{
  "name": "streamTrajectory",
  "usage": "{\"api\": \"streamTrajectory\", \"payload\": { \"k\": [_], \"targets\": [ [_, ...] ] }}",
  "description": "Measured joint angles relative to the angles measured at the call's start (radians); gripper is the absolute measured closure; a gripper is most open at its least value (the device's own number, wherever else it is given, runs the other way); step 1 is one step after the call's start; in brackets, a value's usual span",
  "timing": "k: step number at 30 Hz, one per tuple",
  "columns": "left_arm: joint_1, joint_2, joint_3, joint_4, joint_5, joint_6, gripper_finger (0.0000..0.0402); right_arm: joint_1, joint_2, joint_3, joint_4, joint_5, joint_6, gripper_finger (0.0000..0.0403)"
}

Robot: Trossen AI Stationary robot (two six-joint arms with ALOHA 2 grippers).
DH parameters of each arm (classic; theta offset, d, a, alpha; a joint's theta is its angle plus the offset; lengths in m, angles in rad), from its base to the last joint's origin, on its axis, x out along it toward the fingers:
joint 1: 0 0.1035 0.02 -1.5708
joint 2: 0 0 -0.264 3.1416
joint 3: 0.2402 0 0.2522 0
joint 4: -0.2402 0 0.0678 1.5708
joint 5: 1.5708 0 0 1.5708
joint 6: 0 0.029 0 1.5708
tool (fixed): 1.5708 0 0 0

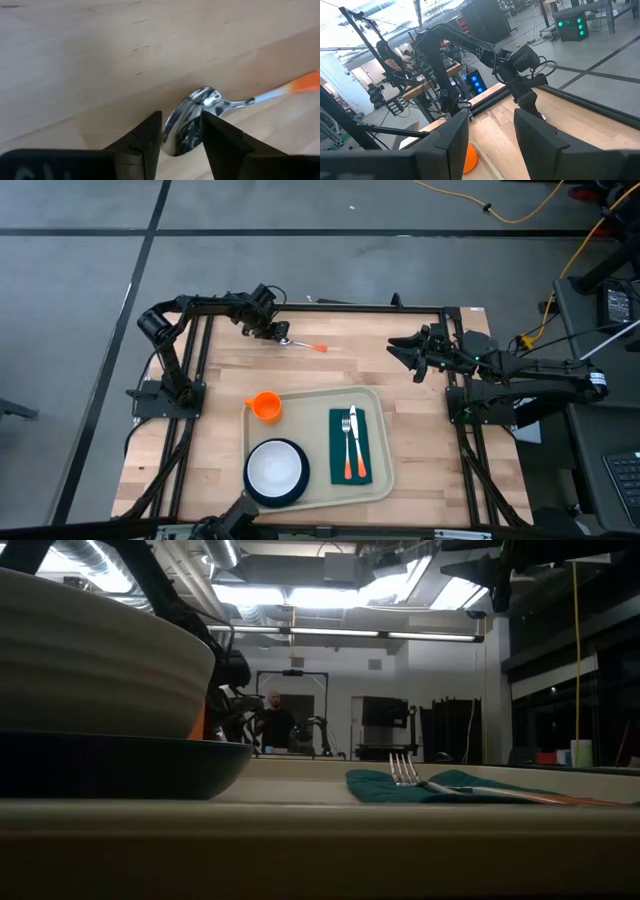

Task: Set up tray
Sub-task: Put the orange spoon to the left of the orange fork on the dark blue napkin on the gray serving tray

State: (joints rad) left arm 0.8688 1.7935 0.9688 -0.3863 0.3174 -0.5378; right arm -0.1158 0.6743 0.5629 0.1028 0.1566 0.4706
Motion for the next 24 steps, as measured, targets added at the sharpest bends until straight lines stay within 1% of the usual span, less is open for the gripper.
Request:
{"api": "streamTrajectory", "payload": {
  "k": [4,6,8,10,12,13,19,24],
  "targets": [
    [0.0,0.0,0.0,0.0,0.003,0.0,0.0273,0.0,0.0,0.0,0.0,0.0,-0.001,0.024],
    [0.0,0.0,0.0,-0.003,0.002,0.001,0.0282,0.0,0.0,0.0,0.0,0.0,-0.003,0.024],
    [0.0,0.0,0.0,-0.003,0.002,0.01,0.0304,0.0,0.0,0.0,0.0,0.0,-0.003,0.024],
    [0.0,0.0,0.0,-0.004,0.009,0.033,0.034,0.0,0.0,0.0,0.0,0.0,-0.003,0.024],
    [0.0,-0.001,0.0,0.004,0.045,0.058,0.0379,0.0,0.0,0.0,0.0,0.0,-0.003,0.024],
    [0.001,-0.003,0.001,0.006,0.061,0.067,0.0386,0.0,0.0,0.0,0.0,0.0,-0.003,0.024],
    [0.0,-0.018,0.001,0.03,0.162,0.088,0.0397,0.0,0.0,0.0,0.0,0.0,-0.005,0.024],
    [0.0,-0.067,0.037,-0.013,0.222,0.129,0.04,0.0,0.0,0.0,-0.002,0.0,-0.007,0.024]
  ]
}}
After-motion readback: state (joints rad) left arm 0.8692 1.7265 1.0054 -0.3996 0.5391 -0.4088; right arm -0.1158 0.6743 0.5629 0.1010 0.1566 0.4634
